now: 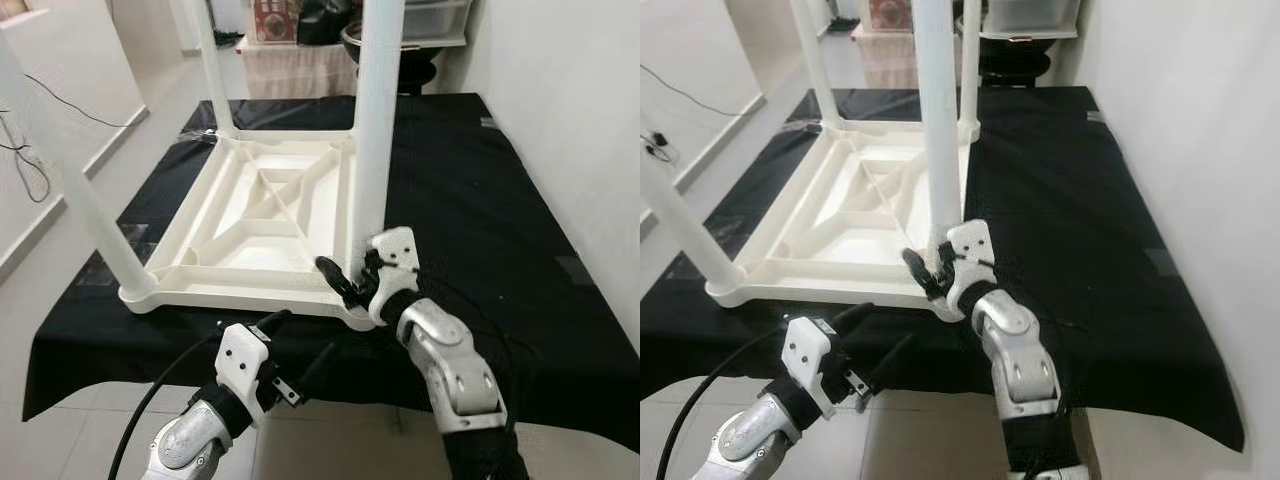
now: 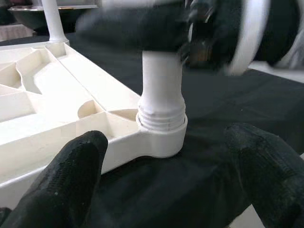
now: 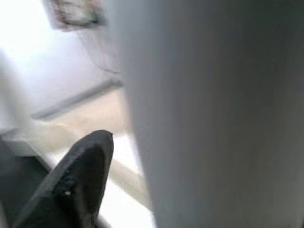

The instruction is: Building children table

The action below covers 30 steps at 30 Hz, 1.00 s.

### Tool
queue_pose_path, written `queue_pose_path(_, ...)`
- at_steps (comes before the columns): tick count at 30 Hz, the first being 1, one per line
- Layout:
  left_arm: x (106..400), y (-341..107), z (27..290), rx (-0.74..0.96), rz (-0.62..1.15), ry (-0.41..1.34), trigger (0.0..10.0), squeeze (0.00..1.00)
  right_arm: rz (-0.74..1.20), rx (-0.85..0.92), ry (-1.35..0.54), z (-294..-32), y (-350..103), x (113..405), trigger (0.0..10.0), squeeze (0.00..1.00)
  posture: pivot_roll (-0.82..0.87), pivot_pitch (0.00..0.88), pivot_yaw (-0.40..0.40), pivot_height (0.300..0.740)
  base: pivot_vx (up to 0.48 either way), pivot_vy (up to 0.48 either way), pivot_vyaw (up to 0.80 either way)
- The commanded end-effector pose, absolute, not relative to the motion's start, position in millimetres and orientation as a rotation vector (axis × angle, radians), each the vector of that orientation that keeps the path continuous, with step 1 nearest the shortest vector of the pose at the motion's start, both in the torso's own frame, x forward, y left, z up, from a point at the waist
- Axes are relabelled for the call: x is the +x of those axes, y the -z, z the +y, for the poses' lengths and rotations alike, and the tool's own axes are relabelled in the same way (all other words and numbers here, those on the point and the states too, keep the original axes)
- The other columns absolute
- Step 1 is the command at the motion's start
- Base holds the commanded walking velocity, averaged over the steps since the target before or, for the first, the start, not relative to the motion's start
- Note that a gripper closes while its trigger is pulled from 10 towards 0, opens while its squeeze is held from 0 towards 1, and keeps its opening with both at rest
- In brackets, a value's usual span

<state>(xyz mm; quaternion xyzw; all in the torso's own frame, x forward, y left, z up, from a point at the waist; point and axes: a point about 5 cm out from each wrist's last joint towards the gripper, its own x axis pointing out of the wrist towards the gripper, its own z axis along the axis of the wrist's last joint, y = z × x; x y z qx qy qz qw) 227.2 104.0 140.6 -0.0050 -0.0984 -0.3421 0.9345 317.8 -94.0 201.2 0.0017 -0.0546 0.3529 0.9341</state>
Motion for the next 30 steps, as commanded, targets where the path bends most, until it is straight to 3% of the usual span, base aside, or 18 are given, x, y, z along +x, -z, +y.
queue_pose_path(1,225.7,-137.0,105.0,-0.003,-0.19,0.693,10.0,0.0,-0.144,0.023,-0.902,-83.9,-212.0,309.7,10.0,0.0,-0.04,0.131,0.016,0.74,0.0,0.0,0.0)
queue_pose_path(6,225.2,-137.2,103.6,-0.007,-0.194,0.689,10.0,0.0,-0.13,-0.13,-1.095,-100.9,-218.1,305.7,10.0,0.0,-0.04,0.131,0.009,0.74,0.0,0.0,0.0)
queue_pose_path(13,223.9,-136.8,102.3,-0.01,-0.194,0.69,10.0,0.0,-0.097,-0.21,-1.139,-129.6,-222.3,313.0,10.0,0.0,-0.04,0.129,0.007,0.74,0.0,0.0,0.0)
queue_pose_path(18,223.6,-136.7,101.9,-0.011,-0.193,0.693,10.0,0.0,-0.092,-0.211,-1.128,-134.2,-224.6,315.7,10.0,0.0,-0.04,0.128,0.007,0.74,0.0,0.0,0.0)
queue_pose_path(20,223.3,-136.4,101.6,-0.011,-0.192,0.694,10.0,0.0,-0.082,-0.209,-1.147,-135.0,-223.7,314.4,9.5,0.0,-0.04,0.125,0.006,0.74,0.0,0.0,0.0)
queue_pose_path(21,223.2,-136.2,101.5,-0.011,-0.192,0.694,10.0,0.0,-0.072,-0.208,-1.158,-135.2,-221.7,313.3,1.8,0.0,-0.04,0.125,0.006,0.74,0.0,0.0,0.0)
queue_pose_path(22,223.2,-136.2,101.5,-0.011,-0.192,0.694,10.0,0.0,-0.072,-0.208,-1.158,-135.2,-221.7,313.3,1.8,0.0,-0.04,0.125,0.006,0.74,0.0,0.0,0.0)
queue_pose_path(23,222.8,-135.9,101.4,-0.011,-0.191,0.694,10.0,0.0,-0.048,-0.212,-1.161,-138.4,-217.2,313.3,0.0,0.0,-0.04,0.123,0.007,0.74,0.0,0.0,0.0)
queue_pose_path(30,222.4,-135.6,101.5,-0.012,-0.19,0.697,10.0,0.0,-0.018,-0.218,-1.135,-146.1,-212.5,317.1,0.0,0.0,-0.05,0.124,0.009,0.74,0.0,0.0,0.0)
